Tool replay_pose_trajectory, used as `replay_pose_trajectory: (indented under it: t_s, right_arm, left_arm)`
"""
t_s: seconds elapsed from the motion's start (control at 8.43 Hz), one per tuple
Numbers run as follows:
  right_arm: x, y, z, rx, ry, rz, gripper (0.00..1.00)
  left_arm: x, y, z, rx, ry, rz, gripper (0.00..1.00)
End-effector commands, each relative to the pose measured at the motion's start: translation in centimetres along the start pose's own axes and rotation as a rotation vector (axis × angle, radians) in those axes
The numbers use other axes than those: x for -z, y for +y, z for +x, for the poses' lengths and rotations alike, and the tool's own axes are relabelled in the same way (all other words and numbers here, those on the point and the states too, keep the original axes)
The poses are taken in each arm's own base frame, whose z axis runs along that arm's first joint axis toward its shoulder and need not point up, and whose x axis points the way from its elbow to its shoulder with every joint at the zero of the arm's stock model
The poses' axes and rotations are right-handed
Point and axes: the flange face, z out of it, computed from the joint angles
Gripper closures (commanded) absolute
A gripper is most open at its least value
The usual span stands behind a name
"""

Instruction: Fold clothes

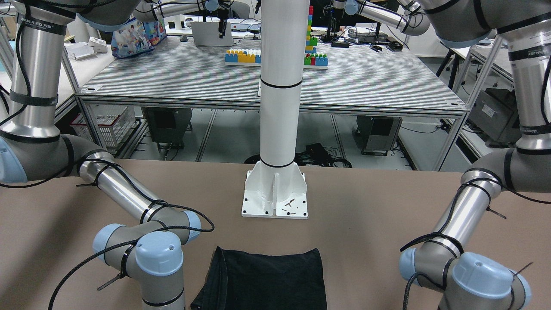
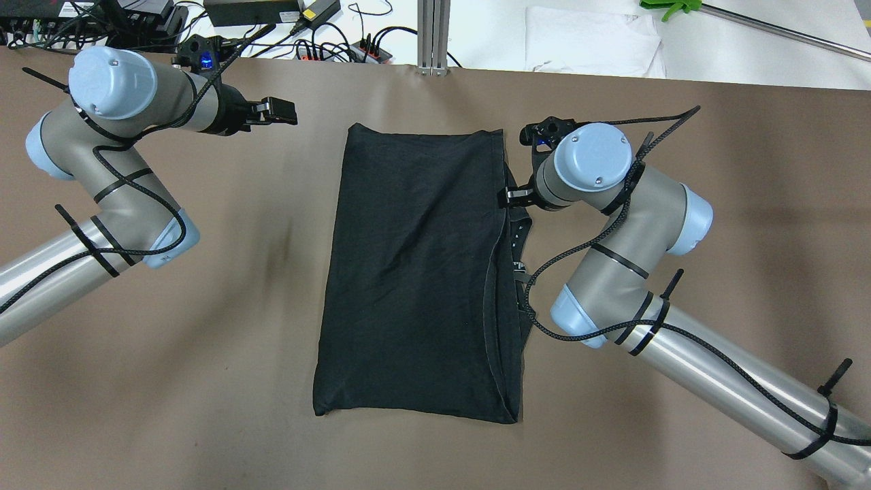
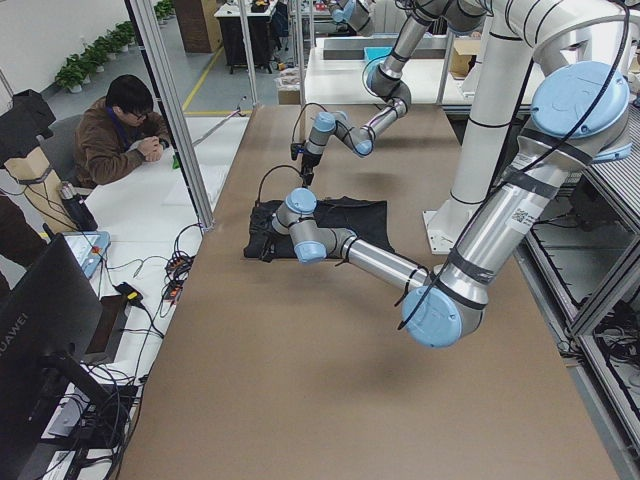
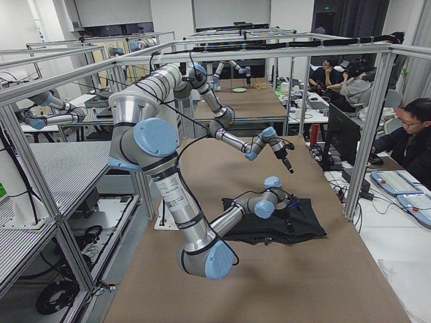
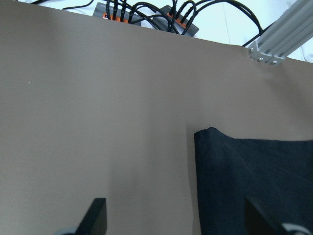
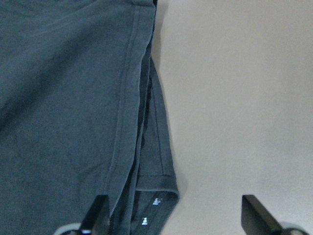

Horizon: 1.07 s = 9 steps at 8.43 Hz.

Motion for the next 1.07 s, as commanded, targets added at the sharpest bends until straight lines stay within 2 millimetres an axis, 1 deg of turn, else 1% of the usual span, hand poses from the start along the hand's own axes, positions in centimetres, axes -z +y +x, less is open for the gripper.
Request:
replay_pose_trajectory:
  t_s: [0.0,0.12,0.24,0.36,0.47,0.59,0.71,0.83,0.95]
  right_arm:
    - [1.2,2.1,-6.4,-0.092,-0.100,0.003,0.05]
    - [1.3,2.5,-8.5,-0.113,-0.174,0.024,0.05]
    - [0.1,3.5,-9.9,-0.134,-0.238,0.035,0.05]
    - [-1.4,3.8,-10.5,-0.143,-0.246,0.028,0.06]
    - [-2.2,4.5,-10.9,-0.135,-0.276,0.034,0.05]
    - [-2.9,5.3,-10.6,-0.147,-0.291,0.032,0.05]
    - [-3.1,5.6,-10.8,-0.155,-0.293,0.019,0.05]
    - [-3.7,6.3,-9.7,-0.157,-0.279,0.006,0.05]
    - [-5.3,8.2,-6.7,-0.161,-0.247,-0.014,0.05]
  left_arm:
    - [0.1,0.0,-0.2,0.002,-0.002,0.001,0.00]
    - [0.1,0.0,-0.2,0.002,-0.001,-0.001,0.00]
    - [0.1,0.0,-0.4,0.003,-0.002,-0.001,0.00]
    - [0.1,0.1,-0.6,0.002,-0.004,-0.004,0.00]
    - [0.1,0.0,-0.7,0.003,-0.006,-0.003,0.00]
    - [0.2,0.1,-0.8,0.003,-0.005,-0.006,0.00]
    - [0.2,0.1,-0.8,0.003,-0.005,-0.006,0.00]
    - [0.2,0.1,-0.7,0.003,-0.004,-0.005,0.00]
    - [0.2,0.1,-0.7,0.003,-0.004,-0.005,0.00]
